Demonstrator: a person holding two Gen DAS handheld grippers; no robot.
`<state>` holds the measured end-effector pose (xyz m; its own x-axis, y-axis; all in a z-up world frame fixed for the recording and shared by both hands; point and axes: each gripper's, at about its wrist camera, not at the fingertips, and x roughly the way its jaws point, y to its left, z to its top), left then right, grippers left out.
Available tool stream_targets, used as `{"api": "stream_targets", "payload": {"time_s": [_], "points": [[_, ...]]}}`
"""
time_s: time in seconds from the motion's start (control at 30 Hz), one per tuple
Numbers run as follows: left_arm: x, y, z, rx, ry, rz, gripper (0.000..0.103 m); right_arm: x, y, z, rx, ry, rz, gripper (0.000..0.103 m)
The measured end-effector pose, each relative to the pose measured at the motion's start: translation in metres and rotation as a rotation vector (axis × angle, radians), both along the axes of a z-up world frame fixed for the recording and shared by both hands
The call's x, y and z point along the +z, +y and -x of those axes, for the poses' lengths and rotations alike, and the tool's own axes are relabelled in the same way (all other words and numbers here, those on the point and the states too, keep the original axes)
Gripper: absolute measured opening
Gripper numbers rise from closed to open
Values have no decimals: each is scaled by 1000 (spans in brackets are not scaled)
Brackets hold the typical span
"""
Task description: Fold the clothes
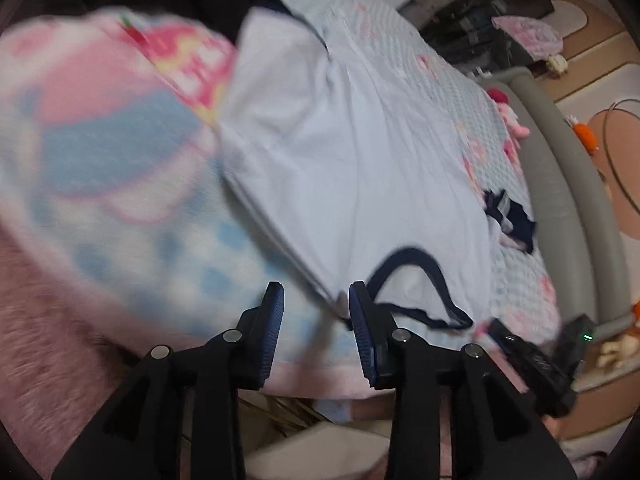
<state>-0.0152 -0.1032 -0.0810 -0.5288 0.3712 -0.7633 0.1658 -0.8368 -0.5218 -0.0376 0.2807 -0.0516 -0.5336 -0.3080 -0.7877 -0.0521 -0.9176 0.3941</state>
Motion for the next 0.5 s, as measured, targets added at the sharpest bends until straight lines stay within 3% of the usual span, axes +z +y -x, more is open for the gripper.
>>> {"api": "stream_targets", "payload": {"time_s": [0.13,0.17,0.3,0.37,0.43,0.5], "points": [[36,9,-1,4,180,141,36,42,10,-5,-95,141,-132,25],[43,17,8,-24,219,168,36,51,10,0,-94,177,-151,32],[53,66,52,-168,324,313,45,60,-22,41,31,212,-232,36],[41,89,75,-252,285,328,46,49,-43,56,102,191,-245,36],[17,105,98,-333,173,287,46,30,-60,67,166,157,-249,36],[-9,109,106,-347,100,277,46,4,-72,72,206,106,-276,36]]}}
